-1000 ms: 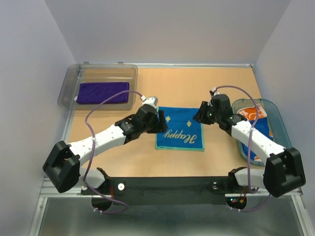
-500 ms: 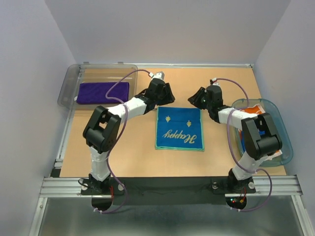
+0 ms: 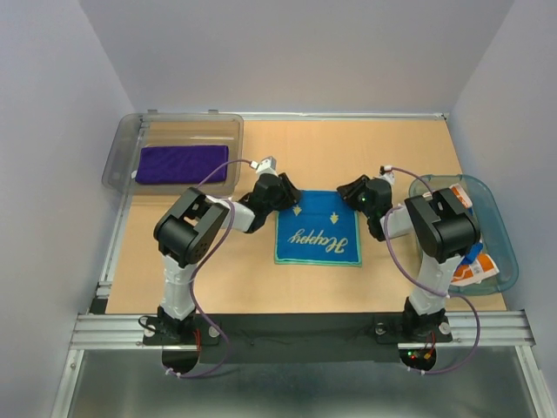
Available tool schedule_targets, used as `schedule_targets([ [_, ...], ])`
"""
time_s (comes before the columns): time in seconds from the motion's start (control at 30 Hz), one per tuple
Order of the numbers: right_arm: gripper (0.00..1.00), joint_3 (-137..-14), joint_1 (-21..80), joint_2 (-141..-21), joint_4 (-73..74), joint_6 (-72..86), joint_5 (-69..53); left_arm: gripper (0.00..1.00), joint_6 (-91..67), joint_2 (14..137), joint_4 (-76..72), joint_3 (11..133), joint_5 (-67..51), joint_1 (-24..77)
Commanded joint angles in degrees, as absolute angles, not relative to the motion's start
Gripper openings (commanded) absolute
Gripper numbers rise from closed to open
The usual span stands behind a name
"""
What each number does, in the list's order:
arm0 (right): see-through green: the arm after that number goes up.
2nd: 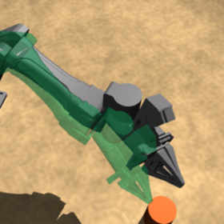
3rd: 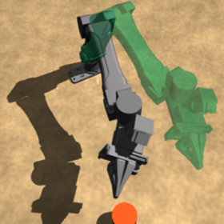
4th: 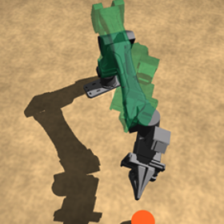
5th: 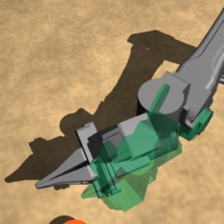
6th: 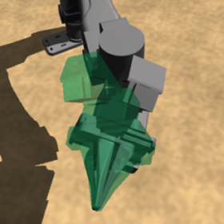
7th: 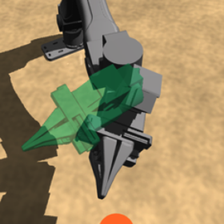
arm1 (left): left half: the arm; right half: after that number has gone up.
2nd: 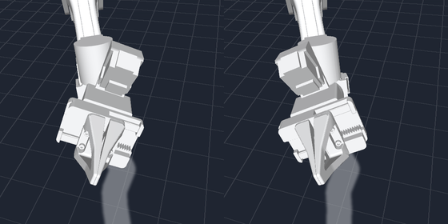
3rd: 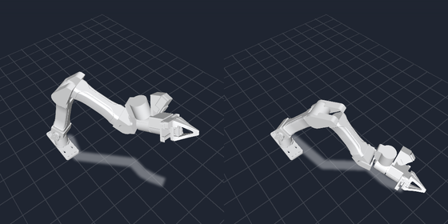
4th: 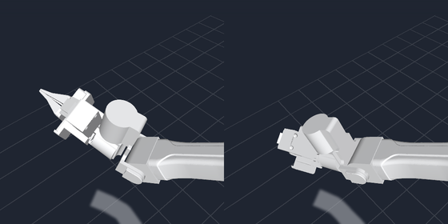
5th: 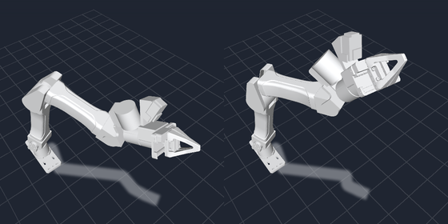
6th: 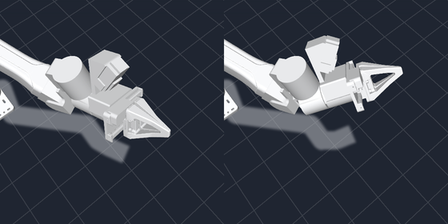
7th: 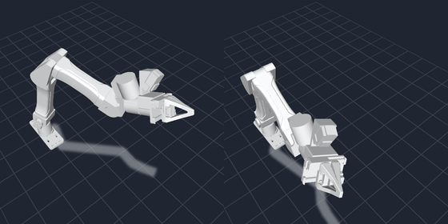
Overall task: Fold and stack the towels
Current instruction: Fold the towel
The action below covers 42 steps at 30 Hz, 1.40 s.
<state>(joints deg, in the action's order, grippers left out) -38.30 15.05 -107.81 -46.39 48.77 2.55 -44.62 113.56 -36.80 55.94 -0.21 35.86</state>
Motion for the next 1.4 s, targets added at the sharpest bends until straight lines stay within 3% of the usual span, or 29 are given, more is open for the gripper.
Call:
schedule_targets([
  [0.0, 0.34, -33.4, 13.4, -110.7, -54.8, 49.7, 5.9, 0.5, -47.3, 112.4, -44.7, 49.8, 4.9, 35.2],
  [0.53, 0.34, -25.2, 10.9, -103.5, -60.3, 44.5, 2.7, 0.49, -52.0, 99.2, -50.7, 32.3, 7.8, 33.5],
  [0.7, 0.38, -29.5, 10.9, -96.0, -51.7, 36.1, -1.3, 0.5, -46.9, 90.7, -44.7, 34.2, 8.5, 33.6],
  [0.87, 0.43, -40.4, 10.9, -89.6, -28.2, 21.8, -1.1, 0.68, -35.1, 83.2, -31.5, 39.5, 9.3, 33.6],
  [0.9, 0.48, -42.7, 10.9, -89.5, -19.9, 15.7, -1.4, 0.78, -31.8, 82.6, -29.3, 42.0, 8.0, 33.6],
  [1.0, 0.61, -50.9, 10.4, -91.9, -5.2, 3.1, -4.5, 0.85, -20.7, 81.5, -15.0, 50.4, 6.9, 33.7],
  [1.17, 0.61, -56.5, 7.1, -94.6, 4.5, -2.5, -12.2, 0.98, -8.5, 78.6, 4.3, 58.9, 7.9, 33.6],
  [1.37, 0.54, -65.2, 6.2, -100.4, 14.4, -9.5, -17.1, 0.99, -0.8, 75.9, 11.1, 62.1, 8.3, 33.5],
])
